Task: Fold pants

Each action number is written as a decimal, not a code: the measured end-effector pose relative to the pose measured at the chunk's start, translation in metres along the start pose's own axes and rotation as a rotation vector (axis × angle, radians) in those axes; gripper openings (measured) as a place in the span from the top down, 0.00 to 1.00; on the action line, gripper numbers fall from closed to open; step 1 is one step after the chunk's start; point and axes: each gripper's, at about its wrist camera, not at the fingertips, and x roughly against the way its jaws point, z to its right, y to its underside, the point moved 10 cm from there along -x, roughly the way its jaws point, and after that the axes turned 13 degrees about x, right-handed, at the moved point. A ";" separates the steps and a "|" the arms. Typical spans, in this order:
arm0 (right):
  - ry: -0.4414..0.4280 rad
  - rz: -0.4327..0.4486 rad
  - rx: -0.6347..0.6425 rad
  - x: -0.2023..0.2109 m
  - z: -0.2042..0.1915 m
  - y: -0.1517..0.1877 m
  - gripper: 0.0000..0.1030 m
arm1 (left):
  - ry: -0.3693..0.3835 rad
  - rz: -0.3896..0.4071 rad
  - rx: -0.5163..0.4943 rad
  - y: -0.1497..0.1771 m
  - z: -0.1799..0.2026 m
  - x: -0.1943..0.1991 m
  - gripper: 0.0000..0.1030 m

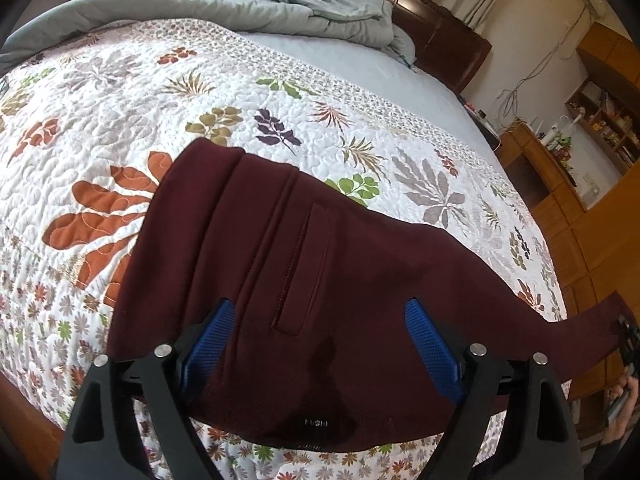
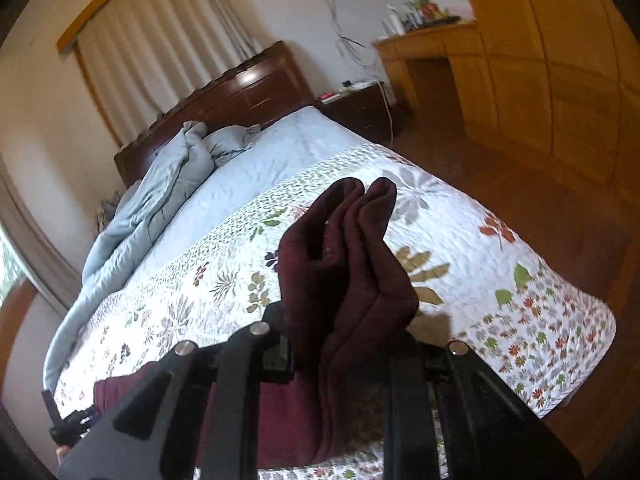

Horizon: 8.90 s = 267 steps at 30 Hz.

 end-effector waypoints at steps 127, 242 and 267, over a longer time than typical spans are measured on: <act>0.329 0.007 1.806 -0.135 -0.349 0.232 0.83 | 0.279 0.021 0.056 0.013 -0.030 0.045 0.15; -1.011 -1.374 1.351 -0.234 -0.692 0.271 0.45 | 0.199 -0.037 0.822 0.031 -0.106 -0.016 0.60; -0.941 -1.078 1.398 -0.171 -0.682 0.186 0.63 | 0.232 0.089 0.560 -0.003 -0.032 0.042 0.69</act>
